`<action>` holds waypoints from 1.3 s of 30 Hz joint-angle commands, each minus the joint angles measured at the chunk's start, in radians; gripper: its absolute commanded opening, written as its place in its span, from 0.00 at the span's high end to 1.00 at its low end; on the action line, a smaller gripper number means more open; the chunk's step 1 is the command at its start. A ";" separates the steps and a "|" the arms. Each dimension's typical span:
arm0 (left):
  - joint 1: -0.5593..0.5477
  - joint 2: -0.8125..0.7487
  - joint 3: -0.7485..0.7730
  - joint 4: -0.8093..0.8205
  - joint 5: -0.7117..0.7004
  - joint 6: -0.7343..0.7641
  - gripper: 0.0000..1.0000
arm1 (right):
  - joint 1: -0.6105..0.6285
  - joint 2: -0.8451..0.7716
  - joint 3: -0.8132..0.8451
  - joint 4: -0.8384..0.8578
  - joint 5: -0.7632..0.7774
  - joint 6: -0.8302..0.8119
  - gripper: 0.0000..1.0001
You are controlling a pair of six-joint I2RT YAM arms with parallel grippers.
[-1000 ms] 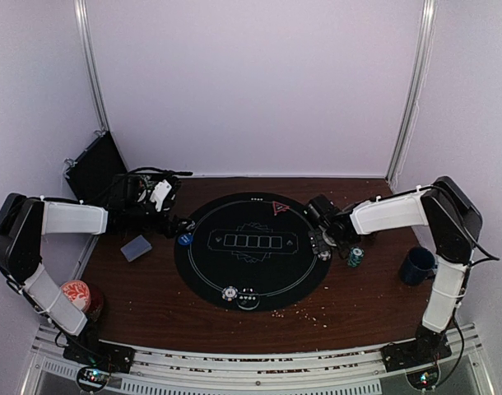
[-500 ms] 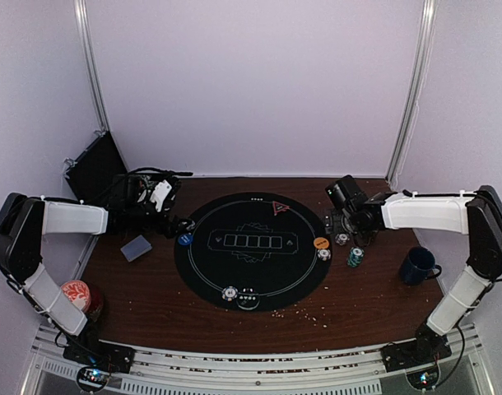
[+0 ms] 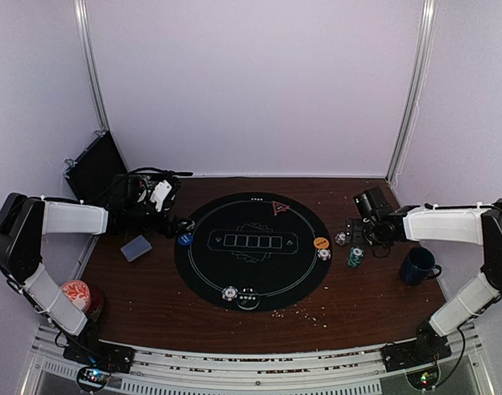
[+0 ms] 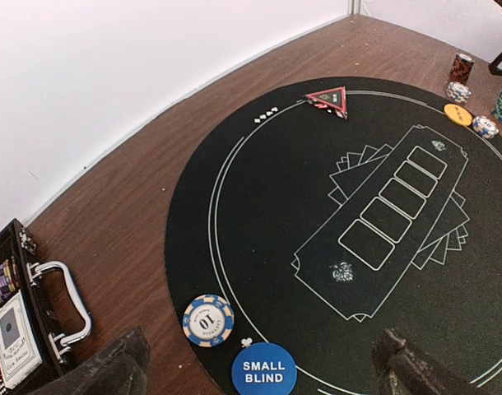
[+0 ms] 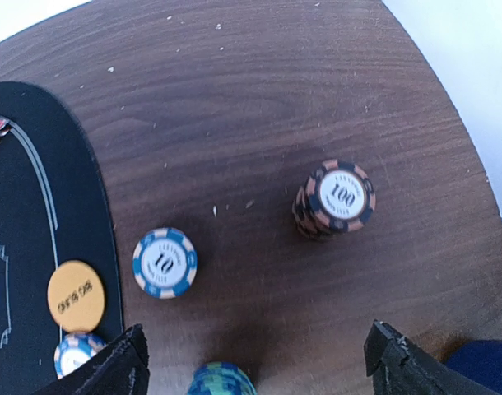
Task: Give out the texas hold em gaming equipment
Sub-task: Pick up the pile of poker chips from the pile of poker chips.
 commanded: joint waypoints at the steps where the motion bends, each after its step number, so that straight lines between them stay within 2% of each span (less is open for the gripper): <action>1: 0.008 0.016 0.007 0.042 0.010 -0.005 0.02 | 0.015 -0.101 -0.089 0.047 -0.080 0.013 0.08; 8: 0.007 0.013 0.005 0.046 0.001 -0.004 0.02 | 0.067 -0.072 -0.129 0.073 -0.080 -0.004 0.12; 13: 0.007 0.017 0.005 0.046 0.005 -0.003 0.02 | 0.118 -0.014 -0.120 0.065 -0.008 0.010 0.16; 22: 0.007 0.016 0.005 0.047 0.007 -0.004 0.02 | 0.124 -0.022 -0.124 0.055 0.059 0.034 0.22; 28: 0.008 0.016 0.005 0.046 0.007 -0.004 0.02 | 0.124 -0.021 -0.129 0.065 0.040 0.030 0.31; 39: 0.007 0.014 0.005 0.047 0.008 -0.005 0.02 | 0.124 -0.013 -0.137 0.070 0.034 0.036 0.34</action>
